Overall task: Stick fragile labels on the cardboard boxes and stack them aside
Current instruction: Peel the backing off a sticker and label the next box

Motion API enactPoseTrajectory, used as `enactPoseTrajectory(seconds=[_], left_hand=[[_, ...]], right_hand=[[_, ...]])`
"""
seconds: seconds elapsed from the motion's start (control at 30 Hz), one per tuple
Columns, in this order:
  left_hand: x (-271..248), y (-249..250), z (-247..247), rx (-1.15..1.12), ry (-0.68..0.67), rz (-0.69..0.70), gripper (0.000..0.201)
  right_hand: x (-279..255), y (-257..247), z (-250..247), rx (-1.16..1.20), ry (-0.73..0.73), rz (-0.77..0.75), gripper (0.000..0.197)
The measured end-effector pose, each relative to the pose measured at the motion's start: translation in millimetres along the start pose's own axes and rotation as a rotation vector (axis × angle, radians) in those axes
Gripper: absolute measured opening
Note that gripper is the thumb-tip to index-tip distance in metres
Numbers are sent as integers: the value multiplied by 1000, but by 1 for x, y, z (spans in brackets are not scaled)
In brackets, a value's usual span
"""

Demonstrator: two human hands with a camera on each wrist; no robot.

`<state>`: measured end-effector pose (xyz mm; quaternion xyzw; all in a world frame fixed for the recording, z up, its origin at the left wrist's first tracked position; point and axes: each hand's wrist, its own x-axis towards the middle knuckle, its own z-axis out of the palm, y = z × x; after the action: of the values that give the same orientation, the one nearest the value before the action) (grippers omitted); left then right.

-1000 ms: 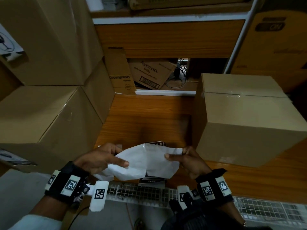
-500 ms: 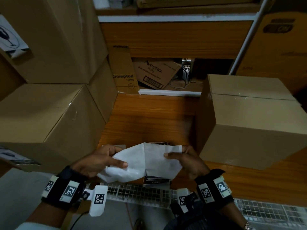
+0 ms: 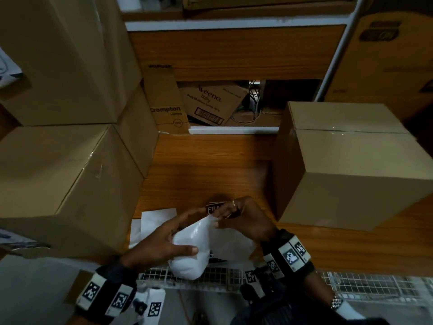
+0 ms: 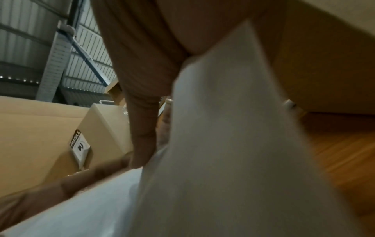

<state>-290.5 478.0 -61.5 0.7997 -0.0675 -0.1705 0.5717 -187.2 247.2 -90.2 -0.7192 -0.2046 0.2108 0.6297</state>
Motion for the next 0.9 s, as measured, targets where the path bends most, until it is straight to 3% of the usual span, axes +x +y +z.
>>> enactPoseTrajectory(seconds=[0.07, 0.2, 0.27, 0.43, 0.53, 0.6, 0.63, 0.77, 0.9], left_hand=[[0, 2, 2, 14, -15, 57, 76], [-1, 7, 2, 4, -90, 6, 44], [-2, 8, 2, -84, -83, -9, 41], [-3, 13, 9, -350, 101, -37, 60], [-4, 14, 10, -389, 57, -80, 64], [2, 13, 7, -382, -13, -160, 88], [5, 15, 8, -386, -35, -180, 91], [8, 15, 13, -271, 11, -62, 42], [15, 21, 12, -160, 133, -89, 45]], right_hand=[[1, 4, -2, -3, 13, 7, 13], [-4, 5, -11, 33, 4, 40, 13], [-6, 5, -14, -4, -24, 16, 16], [-11, 5, -17, 40, -16, -18, 18], [-12, 6, -20, 76, -15, -43, 18], [-13, 7, -24, 60, 2, -51, 17], [-14, 9, -26, 52, 9, -58, 17], [-18, 11, -32, 30, 35, -75, 16], [-23, 10, -33, -76, 44, -89, 16]])
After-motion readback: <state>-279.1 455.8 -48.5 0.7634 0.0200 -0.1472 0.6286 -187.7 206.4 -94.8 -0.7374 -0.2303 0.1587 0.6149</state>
